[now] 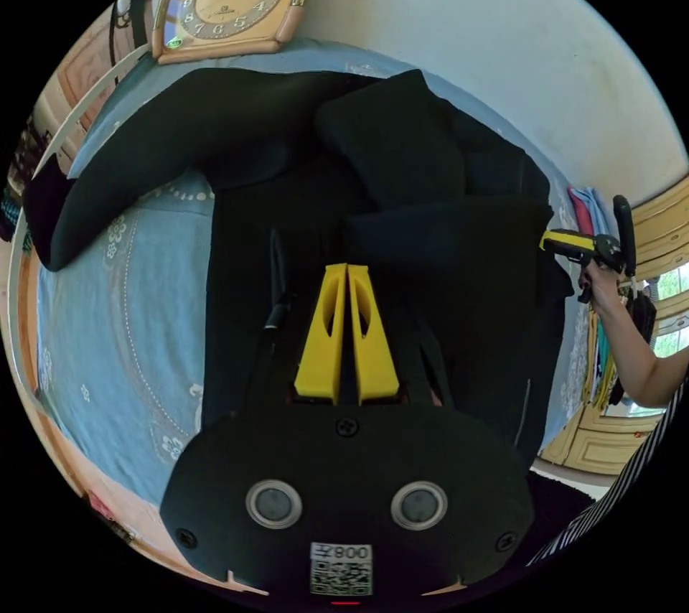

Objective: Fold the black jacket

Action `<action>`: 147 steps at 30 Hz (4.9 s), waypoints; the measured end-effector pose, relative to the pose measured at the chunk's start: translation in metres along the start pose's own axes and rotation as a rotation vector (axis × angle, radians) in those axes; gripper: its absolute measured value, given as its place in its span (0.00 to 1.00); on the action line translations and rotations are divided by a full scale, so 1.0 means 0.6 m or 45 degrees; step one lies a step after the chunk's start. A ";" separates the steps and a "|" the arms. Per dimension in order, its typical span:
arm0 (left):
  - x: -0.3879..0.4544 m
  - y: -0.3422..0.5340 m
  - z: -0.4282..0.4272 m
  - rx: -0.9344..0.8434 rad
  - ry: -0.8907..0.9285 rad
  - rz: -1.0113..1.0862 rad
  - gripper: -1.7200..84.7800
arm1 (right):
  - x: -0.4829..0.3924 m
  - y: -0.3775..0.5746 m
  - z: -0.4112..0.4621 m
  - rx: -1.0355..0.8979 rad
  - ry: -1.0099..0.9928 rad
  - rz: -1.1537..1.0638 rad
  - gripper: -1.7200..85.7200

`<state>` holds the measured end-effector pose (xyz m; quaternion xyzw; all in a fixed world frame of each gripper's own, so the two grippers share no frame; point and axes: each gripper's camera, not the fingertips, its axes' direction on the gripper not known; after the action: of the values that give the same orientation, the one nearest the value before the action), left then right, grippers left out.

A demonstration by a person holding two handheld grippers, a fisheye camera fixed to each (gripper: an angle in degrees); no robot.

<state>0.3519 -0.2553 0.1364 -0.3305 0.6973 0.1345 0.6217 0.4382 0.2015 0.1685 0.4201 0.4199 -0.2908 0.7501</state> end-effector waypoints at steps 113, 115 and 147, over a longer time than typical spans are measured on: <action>0.244 0.118 0.185 -0.069 0.463 0.380 0.08 | 0.086 0.043 0.106 -0.236 -1.064 0.188 0.11; 0.155 0.093 0.166 0.015 0.540 0.187 0.10 | 0.093 0.022 0.082 -0.123 -1.063 0.240 0.12; -0.421 -0.111 0.153 0.659 1.003 -0.748 0.04 | -0.151 -0.603 0.188 -0.100 -0.913 -0.301 0.04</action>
<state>0.4674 -0.1761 0.3751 -0.3729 0.7659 -0.3541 0.3861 0.1528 -0.0623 0.1414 0.2113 0.1872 -0.4877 0.8261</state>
